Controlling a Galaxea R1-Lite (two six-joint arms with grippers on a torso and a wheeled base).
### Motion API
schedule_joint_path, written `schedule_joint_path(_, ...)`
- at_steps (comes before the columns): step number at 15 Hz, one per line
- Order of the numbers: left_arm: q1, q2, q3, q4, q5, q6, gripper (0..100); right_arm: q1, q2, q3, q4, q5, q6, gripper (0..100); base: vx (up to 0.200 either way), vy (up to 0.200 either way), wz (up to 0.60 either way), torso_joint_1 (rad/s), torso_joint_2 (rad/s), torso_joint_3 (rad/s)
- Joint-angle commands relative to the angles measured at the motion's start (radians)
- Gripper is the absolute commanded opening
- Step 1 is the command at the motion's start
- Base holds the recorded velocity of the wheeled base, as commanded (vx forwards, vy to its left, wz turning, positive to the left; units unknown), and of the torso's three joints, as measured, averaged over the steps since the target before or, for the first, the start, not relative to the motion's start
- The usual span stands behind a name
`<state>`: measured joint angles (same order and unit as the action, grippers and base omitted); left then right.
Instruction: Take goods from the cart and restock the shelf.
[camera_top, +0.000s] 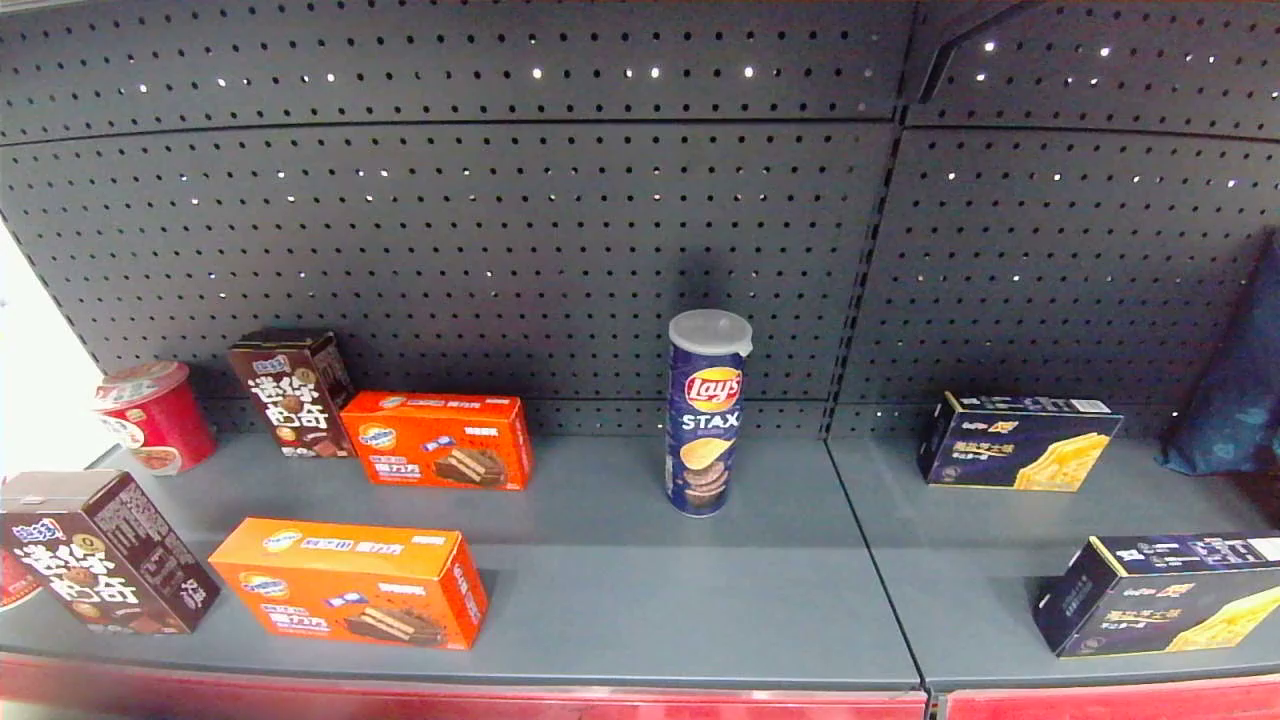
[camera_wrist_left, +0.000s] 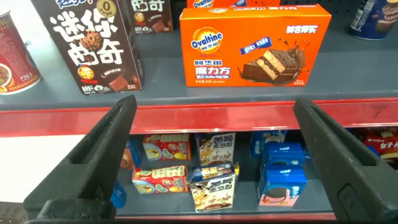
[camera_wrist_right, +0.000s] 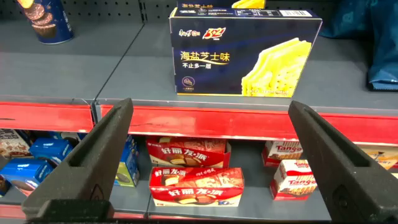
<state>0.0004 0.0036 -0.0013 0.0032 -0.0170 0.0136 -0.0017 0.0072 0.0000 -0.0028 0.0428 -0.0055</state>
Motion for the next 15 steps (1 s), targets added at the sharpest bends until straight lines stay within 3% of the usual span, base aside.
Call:
schedule_joint_path(1,0.001,0.001,0.0,0.0,0.0,-0.001,100,0.0,0.002,0.0,0.0,0.0,-0.001,100,0.0,0.0,0.0,0.0,0.0,0.0)
schedule_joint_path(3,0.0,0.001,0.0,0.0,0.0,-0.001,100,0.0,0.002,0.0,0.0,0.0,-0.002,100,0.0,0.0,0.0,0.0,0.0,0.0)
schedule_joint_path(15,0.001,0.001,0.0,0.0,0.0,-0.001,100,0.0,0.0,0.0,0.0,-0.001,-0.005,100,0.0,0.0,0.6,0.002,0.0,0.002)
